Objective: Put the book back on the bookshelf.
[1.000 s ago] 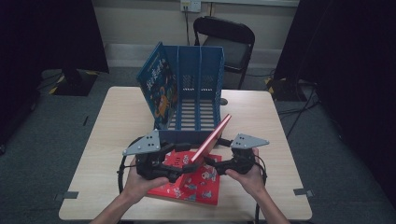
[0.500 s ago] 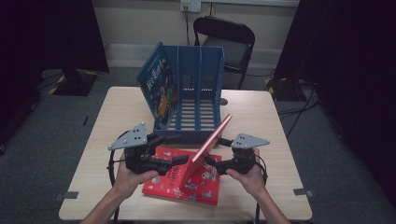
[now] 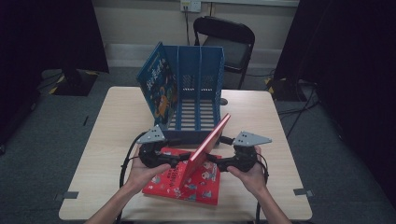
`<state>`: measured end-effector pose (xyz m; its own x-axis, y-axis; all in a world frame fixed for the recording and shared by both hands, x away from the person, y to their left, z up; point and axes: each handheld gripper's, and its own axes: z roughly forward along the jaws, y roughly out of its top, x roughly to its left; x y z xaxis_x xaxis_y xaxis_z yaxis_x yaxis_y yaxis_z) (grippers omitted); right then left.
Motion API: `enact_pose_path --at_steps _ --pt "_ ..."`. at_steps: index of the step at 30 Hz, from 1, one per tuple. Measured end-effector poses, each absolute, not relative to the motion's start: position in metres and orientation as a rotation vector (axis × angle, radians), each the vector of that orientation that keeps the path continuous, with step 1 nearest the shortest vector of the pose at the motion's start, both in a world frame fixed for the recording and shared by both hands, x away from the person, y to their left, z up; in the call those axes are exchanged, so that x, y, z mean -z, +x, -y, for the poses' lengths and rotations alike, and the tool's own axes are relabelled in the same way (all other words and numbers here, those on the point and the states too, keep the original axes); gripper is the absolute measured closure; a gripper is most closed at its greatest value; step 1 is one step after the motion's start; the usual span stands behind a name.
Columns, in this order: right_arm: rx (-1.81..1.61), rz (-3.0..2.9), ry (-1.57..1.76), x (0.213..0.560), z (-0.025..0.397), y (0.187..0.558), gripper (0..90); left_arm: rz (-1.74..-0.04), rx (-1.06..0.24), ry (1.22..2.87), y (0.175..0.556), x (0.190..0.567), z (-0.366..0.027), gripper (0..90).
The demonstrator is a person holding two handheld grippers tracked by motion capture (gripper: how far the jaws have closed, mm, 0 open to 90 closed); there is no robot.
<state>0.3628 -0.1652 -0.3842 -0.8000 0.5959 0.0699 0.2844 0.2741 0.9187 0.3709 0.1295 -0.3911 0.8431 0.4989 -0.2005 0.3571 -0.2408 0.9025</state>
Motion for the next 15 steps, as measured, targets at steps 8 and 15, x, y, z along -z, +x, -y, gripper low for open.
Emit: enact_pose_path --at_steps 8,15 --pt "-1.506 -2.209 0.902 0.385 0.172 0.369 20.4 -0.617 -0.145 1.883 0.375 0.394 -0.123 31.7" --pt "-1.488 -2.213 0.927 0.386 0.168 0.372 21.9 -0.615 -0.138 1.887 0.373 0.394 -0.12 31.0"
